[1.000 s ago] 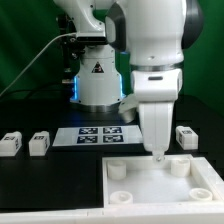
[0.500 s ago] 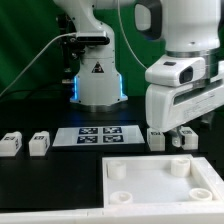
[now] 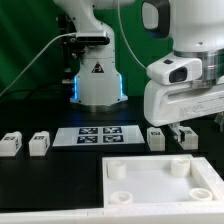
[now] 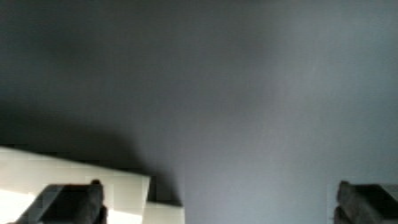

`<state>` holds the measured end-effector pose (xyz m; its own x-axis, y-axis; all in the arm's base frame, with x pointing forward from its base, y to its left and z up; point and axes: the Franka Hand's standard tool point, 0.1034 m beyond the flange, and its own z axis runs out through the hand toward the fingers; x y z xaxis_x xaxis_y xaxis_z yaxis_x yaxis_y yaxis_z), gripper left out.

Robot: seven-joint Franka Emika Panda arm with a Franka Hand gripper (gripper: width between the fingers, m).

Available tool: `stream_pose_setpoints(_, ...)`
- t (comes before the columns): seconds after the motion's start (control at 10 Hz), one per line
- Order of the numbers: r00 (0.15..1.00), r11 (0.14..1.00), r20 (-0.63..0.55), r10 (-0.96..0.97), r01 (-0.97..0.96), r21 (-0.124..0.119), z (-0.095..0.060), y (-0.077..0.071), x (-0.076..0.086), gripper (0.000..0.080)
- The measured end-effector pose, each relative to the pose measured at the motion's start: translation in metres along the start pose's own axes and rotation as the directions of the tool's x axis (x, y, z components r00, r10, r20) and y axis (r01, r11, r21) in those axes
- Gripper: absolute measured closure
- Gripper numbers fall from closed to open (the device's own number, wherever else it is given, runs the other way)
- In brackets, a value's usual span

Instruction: Assemble one leg

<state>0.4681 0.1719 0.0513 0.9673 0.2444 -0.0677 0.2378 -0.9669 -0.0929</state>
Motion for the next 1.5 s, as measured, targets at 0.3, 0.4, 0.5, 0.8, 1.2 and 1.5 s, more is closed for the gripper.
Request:
stream_pose_setpoints(0.3, 0.975, 0.999, 0.219, 0.049, -0.048, -0.012, 0.01, -0.022, -0.031, 0.015)
stream_pose_setpoints(0.4, 0.953, 0.997, 0.296, 0.07, -0.072, -0.006, 0.011, -0.023, -0.03, 0.015)
stream_pose_setpoints(0.5, 0.909, 0.998, 0.411, 0.066, -0.068, -0.009, 0.011, -0.024, -0.036, 0.015)
stream_pose_setpoints(0.8, 0.757, 0.998, 0.651, 0.054, -0.067, -0.005, 0.012, -0.025, -0.041, 0.015)
stream_pose_setpoints(1.2, 0.498, 0.986, 0.853, 0.156, -0.129, -0.106, 0.04, -0.034, -0.065, 0.015)
stream_pose_setpoints(1.5, 0.504, 0.987, 0.85, 0.155, -0.123, -0.107, 0.05, -0.037, -0.075, 0.015)
